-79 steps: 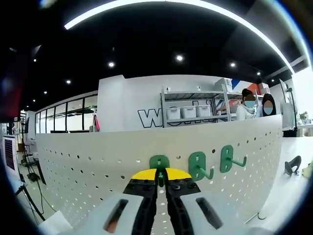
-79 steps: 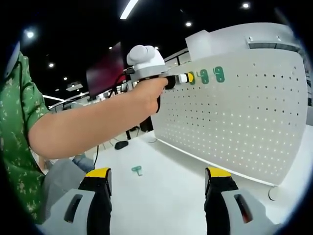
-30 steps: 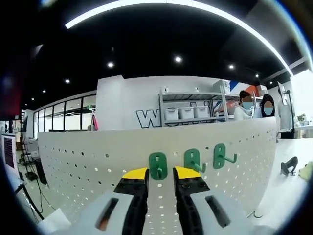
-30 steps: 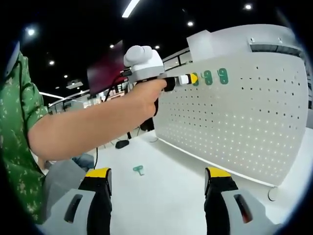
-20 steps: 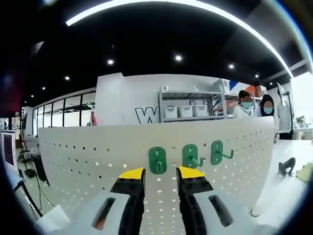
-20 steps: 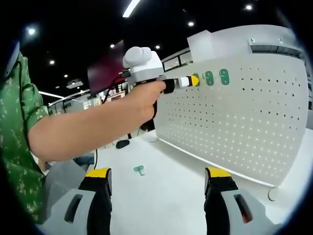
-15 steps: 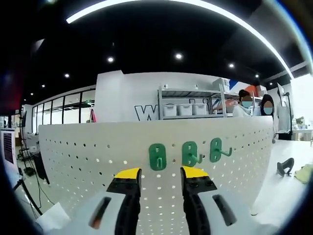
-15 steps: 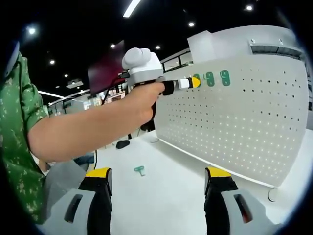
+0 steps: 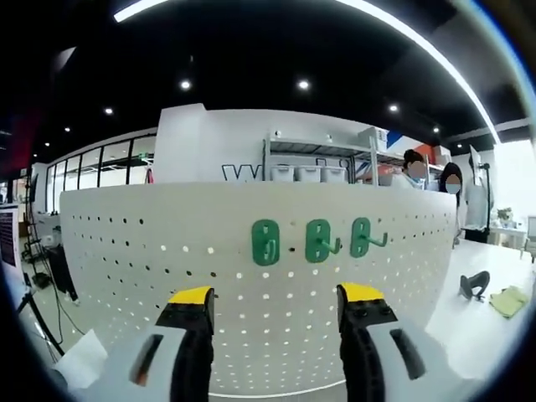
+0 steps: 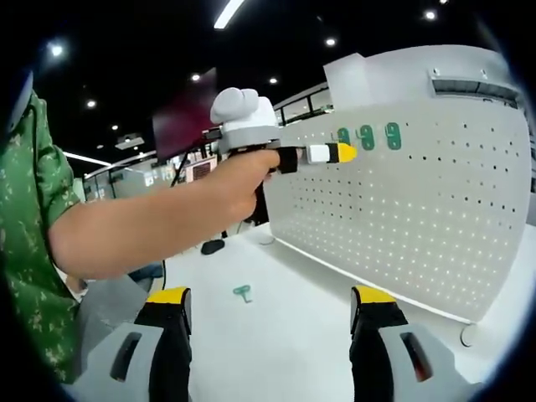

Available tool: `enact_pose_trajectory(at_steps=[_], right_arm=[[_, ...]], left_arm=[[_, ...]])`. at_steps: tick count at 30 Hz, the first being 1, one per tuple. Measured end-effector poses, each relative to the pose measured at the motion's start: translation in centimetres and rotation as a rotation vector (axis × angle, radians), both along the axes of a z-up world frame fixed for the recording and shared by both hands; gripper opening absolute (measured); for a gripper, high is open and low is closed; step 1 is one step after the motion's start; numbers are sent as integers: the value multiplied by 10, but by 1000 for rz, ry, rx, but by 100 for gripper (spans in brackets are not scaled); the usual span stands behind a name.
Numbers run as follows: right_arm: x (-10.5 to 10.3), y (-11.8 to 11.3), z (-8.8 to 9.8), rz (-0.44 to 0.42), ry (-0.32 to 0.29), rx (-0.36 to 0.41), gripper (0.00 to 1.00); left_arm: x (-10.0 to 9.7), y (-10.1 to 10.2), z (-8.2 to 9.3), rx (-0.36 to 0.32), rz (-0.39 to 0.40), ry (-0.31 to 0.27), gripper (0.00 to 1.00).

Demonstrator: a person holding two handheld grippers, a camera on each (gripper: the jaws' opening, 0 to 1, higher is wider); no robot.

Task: Insert the hook assembly into the mounting plate slot until the hook locks in place.

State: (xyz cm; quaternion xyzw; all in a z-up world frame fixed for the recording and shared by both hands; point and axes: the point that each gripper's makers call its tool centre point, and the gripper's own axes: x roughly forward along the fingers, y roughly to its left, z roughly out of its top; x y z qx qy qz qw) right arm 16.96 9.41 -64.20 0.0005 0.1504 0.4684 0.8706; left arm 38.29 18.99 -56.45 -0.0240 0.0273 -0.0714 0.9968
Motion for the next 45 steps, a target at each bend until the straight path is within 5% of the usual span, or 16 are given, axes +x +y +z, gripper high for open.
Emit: enact_pose_trajectory(at_steps=[27, 45], right_arm=[[-18, 17, 10, 15, -20, -18, 79], [-31, 35, 19, 22, -37, -17, 79]], left_arm=[[-59, 29, -50, 53, -43, 111, 71], [-97, 50, -56, 67, -74, 116, 70]])
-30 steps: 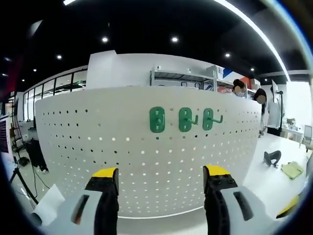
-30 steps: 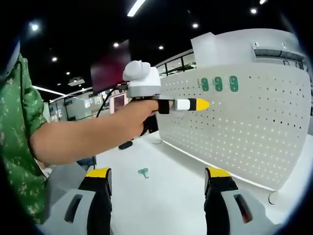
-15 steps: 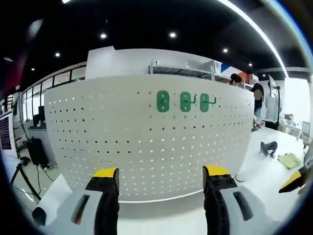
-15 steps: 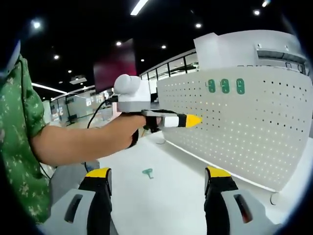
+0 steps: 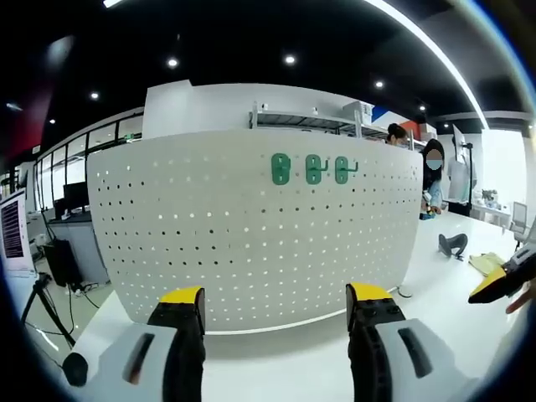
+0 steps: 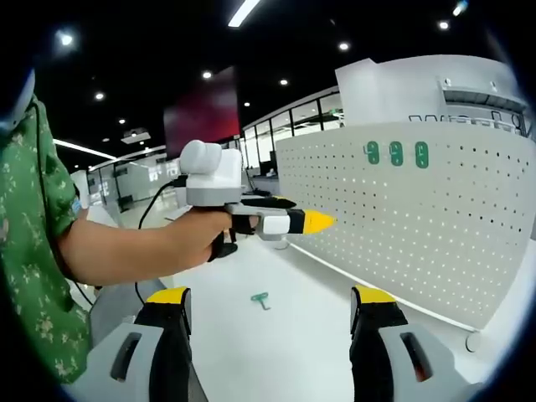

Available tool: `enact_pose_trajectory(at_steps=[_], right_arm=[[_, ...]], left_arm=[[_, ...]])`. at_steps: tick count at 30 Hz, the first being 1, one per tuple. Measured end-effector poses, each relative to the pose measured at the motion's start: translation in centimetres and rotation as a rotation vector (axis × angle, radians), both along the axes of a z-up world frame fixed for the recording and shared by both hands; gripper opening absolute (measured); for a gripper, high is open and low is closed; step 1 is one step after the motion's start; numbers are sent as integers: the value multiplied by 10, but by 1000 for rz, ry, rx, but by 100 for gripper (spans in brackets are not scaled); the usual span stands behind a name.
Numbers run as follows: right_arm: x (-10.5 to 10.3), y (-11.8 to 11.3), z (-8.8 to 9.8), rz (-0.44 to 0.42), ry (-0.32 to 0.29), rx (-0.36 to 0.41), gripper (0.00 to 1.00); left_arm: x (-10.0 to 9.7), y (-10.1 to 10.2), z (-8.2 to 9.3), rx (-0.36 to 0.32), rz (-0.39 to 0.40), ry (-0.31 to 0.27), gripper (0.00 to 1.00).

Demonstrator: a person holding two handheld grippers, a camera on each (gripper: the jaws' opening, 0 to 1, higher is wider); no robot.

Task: Insert the hook assembly into the mounting plate slot until the hook locks in place.

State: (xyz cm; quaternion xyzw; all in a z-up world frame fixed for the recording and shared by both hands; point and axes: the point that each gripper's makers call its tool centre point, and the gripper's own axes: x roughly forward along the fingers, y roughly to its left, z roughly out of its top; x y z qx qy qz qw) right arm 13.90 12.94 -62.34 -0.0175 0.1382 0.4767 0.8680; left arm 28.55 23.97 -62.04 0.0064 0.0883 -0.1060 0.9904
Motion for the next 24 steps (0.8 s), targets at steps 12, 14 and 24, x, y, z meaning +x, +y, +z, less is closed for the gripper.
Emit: enact_pose_trajectory(at_steps=[12, 14, 24], right_arm=[[-9, 9, 5, -18, -11, 11, 79], [-11, 11, 5, -19, -13, 13, 79], [-19, 21, 10, -36, -25, 14, 79]], left_arm=[[-25, 25, 7, 15, -23, -19, 69], [-28, 29, 7, 16, -26, -22, 69], [-50, 52, 6, -7, -60, -19, 69]])
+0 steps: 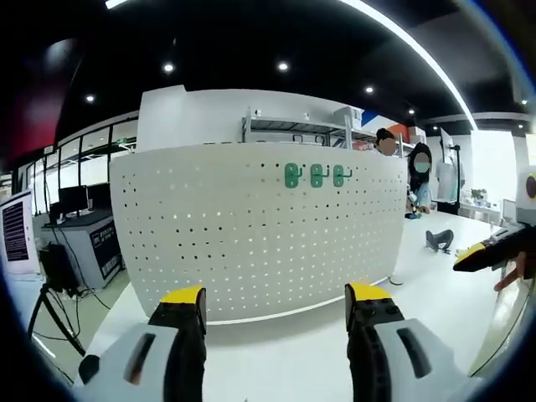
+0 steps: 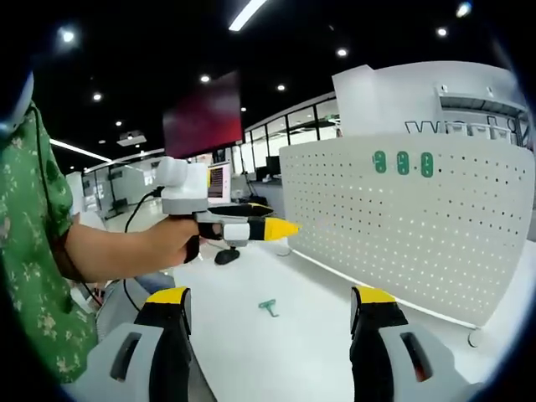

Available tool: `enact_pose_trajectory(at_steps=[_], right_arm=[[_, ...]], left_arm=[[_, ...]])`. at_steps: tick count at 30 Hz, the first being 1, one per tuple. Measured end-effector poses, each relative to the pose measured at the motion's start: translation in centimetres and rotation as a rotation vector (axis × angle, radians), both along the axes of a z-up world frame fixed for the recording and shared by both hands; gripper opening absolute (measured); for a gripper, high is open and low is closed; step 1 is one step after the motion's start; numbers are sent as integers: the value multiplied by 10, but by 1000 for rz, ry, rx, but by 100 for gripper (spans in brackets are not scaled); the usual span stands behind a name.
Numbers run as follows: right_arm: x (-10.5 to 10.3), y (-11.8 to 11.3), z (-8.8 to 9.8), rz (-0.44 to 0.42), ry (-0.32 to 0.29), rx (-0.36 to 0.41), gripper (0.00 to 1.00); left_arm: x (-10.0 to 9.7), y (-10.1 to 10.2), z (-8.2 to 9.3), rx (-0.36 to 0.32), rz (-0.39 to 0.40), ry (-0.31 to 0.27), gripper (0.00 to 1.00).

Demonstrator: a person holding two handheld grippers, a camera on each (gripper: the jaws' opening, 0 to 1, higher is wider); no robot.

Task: Insert the hook assembly into the mounting plate slot until the hook locks in place.

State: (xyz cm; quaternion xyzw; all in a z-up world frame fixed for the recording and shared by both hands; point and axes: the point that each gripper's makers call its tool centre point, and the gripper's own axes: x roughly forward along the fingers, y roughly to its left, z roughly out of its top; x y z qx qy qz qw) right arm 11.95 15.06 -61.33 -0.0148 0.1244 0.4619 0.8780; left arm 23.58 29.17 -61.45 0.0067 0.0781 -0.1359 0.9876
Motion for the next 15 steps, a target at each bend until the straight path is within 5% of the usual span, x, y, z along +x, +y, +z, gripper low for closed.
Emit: enact_pose_trajectory(at_steps=[15], right_arm=[[-6, 14, 7, -8, -20, -3, 79]], left_arm=[[-24, 24, -17, 44, -54, 30, 67]])
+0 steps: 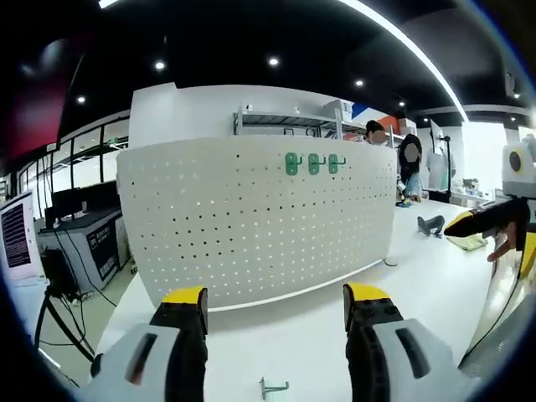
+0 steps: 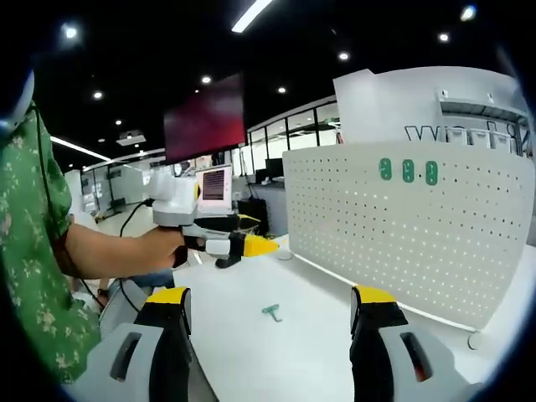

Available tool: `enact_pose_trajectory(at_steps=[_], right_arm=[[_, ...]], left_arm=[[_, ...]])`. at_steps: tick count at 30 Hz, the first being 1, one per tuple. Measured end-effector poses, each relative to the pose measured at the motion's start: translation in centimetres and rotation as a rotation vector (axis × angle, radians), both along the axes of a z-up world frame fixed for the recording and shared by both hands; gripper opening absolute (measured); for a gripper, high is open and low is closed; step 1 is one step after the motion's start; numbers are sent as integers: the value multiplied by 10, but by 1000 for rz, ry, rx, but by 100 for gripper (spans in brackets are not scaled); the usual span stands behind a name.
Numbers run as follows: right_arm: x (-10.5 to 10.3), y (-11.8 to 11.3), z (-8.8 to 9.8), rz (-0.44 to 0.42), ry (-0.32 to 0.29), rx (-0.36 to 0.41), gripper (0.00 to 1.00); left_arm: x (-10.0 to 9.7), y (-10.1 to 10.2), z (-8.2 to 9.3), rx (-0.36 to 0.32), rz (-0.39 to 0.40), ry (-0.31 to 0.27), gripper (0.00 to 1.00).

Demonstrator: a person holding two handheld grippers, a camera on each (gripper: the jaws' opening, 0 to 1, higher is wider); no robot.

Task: Insert the hook assembly into the mounting plate slot until the hook locks in place.

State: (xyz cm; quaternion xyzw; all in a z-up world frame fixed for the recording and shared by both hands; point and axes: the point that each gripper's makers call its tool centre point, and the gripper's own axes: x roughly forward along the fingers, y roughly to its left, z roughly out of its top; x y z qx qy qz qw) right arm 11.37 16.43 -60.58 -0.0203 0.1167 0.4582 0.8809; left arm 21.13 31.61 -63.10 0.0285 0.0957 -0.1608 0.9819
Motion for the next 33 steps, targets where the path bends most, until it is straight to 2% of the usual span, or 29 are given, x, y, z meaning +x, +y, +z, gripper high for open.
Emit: enact_pose_trajectory(at_steps=[4, 15, 20, 25, 29, 33], right_arm=[[-1, 3, 1, 1, 0, -5, 79], [1, 8, -3, -6, 7, -20, 79], [4, 8, -5, -11, 12, -18, 79], [8, 5, -6, -18, 15, -17, 79], [11, 4, -6, -18, 15, -15, 79], [14, 3, -8, -17, 19, -13, 79]], left_arm=[[-4, 2, -7, 4, -15, 14, 66], [-8, 8, -53, 47, -54, 116, 61], [-8, 8, -70, 89, -71, 143, 56], [-10, 7, -94, 142, -90, 198, 52], [-11, 10, -112, 161, -84, 243, 49], [-10, 11, -123, 181, -83, 271, 48]])
